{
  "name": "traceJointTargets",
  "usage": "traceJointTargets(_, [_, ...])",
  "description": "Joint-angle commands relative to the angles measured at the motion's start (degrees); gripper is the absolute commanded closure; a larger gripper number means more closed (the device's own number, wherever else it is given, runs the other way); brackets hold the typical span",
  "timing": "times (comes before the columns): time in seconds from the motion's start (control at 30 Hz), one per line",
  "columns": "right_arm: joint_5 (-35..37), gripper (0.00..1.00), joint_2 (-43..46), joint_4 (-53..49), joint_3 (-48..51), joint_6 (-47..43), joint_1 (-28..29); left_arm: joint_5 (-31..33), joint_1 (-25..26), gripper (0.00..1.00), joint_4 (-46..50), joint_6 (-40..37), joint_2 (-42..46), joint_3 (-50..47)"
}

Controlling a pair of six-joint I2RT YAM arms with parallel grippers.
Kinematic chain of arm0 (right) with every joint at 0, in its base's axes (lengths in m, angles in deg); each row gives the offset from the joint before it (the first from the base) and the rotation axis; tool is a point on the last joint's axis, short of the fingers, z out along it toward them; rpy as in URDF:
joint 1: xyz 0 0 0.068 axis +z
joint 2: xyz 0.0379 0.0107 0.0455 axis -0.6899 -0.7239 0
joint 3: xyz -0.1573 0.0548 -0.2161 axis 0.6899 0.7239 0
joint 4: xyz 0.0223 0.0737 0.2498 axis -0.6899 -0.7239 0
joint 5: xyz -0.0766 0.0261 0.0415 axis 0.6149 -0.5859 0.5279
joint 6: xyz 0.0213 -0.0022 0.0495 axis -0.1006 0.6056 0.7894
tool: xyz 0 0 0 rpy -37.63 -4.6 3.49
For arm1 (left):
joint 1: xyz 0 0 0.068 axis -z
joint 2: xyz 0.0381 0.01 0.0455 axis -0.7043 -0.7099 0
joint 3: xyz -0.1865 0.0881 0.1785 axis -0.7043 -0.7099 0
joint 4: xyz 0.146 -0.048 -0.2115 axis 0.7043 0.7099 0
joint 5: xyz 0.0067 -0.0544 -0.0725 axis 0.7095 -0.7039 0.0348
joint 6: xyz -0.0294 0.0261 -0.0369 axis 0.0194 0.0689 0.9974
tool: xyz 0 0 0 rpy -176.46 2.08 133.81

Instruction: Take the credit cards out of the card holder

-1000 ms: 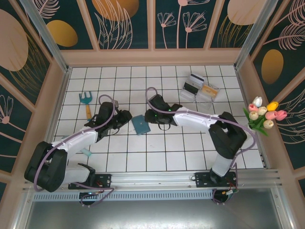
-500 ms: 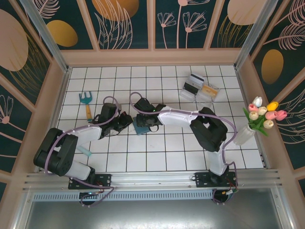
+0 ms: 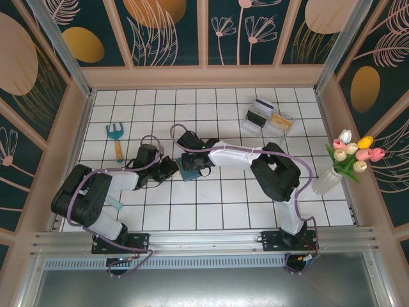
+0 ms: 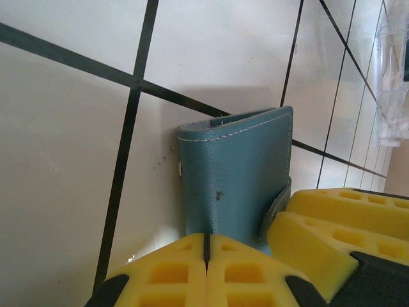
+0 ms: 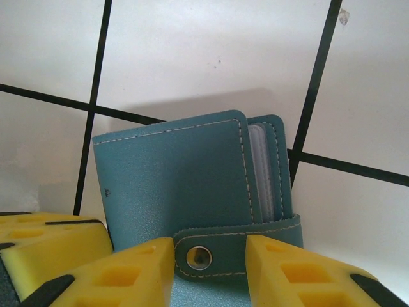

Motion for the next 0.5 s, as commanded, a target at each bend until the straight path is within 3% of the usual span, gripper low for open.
traceJointTargets(0.0, [-1.1,0.64,-1.7,-0.7,-1.2,-1.2,0.5,-0.6,-0.3,1.00,-1.7,-0.1,-1.6,-1.4])
traceJointTargets(0.47, [0.4,0.58,-3.7,-2.4,-2.0,-1.5,0.2,-0.7,-0.3,1.00,-1.8,-0.4,-2.6,-1.6])
